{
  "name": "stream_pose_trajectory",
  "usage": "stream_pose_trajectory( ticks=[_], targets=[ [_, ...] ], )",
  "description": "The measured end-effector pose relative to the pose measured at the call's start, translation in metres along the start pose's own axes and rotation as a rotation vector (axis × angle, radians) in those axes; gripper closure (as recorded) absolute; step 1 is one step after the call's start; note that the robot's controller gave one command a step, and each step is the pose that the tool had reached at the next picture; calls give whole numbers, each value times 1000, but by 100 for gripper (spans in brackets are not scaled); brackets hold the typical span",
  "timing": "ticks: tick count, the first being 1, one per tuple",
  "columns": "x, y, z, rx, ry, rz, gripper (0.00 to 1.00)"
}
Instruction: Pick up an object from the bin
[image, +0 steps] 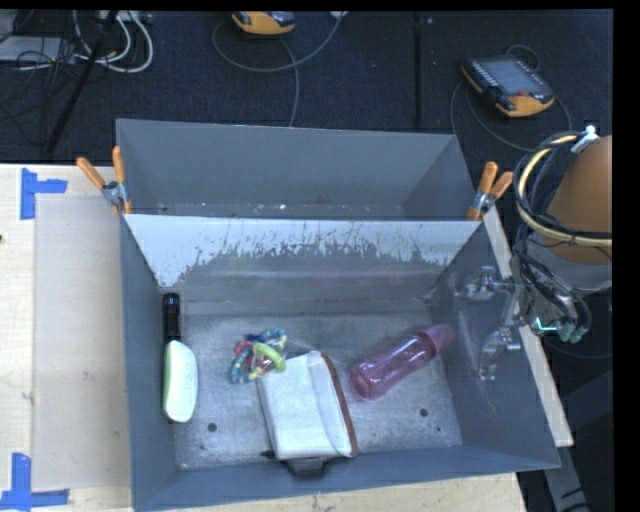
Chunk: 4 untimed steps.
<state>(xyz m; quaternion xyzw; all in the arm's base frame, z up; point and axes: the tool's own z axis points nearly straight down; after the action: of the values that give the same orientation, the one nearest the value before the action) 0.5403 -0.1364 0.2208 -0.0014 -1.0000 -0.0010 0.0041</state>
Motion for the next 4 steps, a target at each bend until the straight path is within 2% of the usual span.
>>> stream_pose_trajectory(
  ticks=[1, 2, 3, 4],
  targets=[
    [-2, 1, -4, 1, -8, -4, 0],
    [-29, 5, 24, 5, -17, -99, 0],
    [-25, -4, 97, 3, -11, -238, 0],
    [8, 8, 144, 6, -21, 22, 100]
  ],
)
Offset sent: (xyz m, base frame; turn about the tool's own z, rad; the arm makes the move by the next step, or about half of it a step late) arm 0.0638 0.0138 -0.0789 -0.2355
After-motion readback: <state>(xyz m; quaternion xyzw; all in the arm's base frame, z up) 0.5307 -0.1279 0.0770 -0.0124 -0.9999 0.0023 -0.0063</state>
